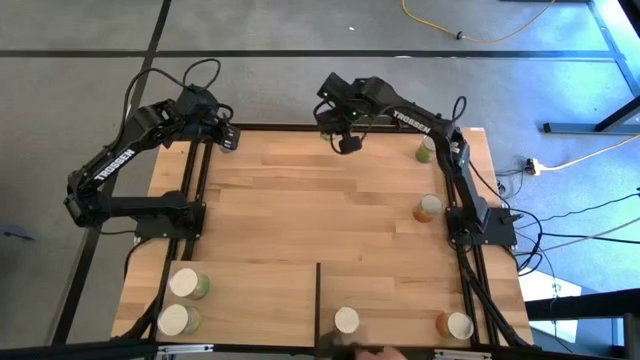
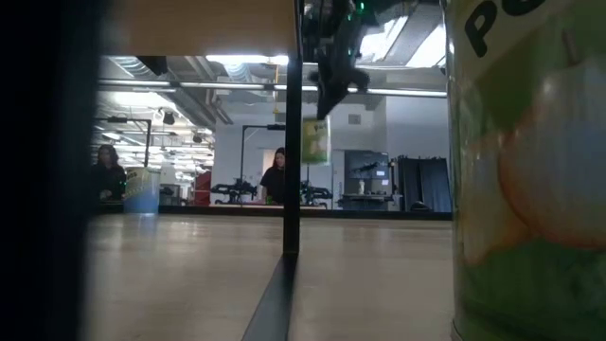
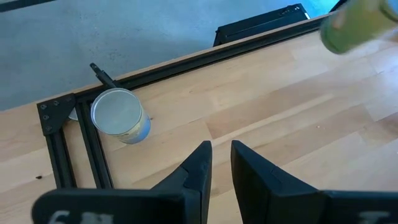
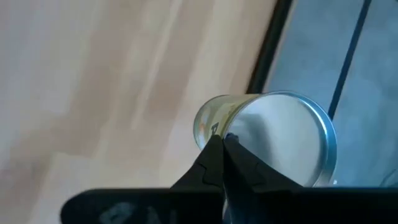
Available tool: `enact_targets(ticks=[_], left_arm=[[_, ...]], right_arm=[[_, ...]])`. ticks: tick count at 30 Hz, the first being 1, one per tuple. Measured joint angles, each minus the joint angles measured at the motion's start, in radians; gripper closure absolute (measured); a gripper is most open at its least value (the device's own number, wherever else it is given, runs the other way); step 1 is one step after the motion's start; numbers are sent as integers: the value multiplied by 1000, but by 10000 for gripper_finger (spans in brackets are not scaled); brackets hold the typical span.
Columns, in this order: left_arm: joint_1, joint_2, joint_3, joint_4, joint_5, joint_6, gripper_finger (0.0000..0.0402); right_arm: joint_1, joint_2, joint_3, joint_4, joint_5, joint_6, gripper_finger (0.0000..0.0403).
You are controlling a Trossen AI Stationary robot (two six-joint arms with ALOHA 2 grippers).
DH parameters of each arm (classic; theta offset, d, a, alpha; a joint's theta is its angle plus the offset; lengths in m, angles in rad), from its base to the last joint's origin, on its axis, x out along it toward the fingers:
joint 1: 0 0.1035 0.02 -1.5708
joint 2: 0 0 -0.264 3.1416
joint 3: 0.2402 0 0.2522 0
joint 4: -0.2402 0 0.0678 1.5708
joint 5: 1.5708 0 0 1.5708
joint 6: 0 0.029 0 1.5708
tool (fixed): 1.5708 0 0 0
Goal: Pick and place cans onto a shelf
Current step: Put the canned peaches on the shelf
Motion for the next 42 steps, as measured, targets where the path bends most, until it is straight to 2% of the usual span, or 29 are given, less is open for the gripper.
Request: enact_targets(ticks=[4, 7, 15, 24, 37, 42], left_arm=[[0, 0, 0, 0, 1, 6, 349], [0, 0, 0, -7, 19, 76, 349], [0, 0, 0, -66, 128, 276, 349], [0, 0, -1, -90, 281, 526, 349], [0, 0, -1, -138, 295, 545, 349], [0, 0, -1, -166, 385, 614, 349]], right_arm=[[80, -22, 17, 2, 6, 14, 403], [146, -27, 22, -2, 3, 84, 403], [304, -37, 21, 42, -6, 241, 403], [425, -37, 21, 160, -9, 404, 403], [567, -70, 22, 246, -9, 482, 403], [606, -74, 22, 301, -9, 532, 403]])
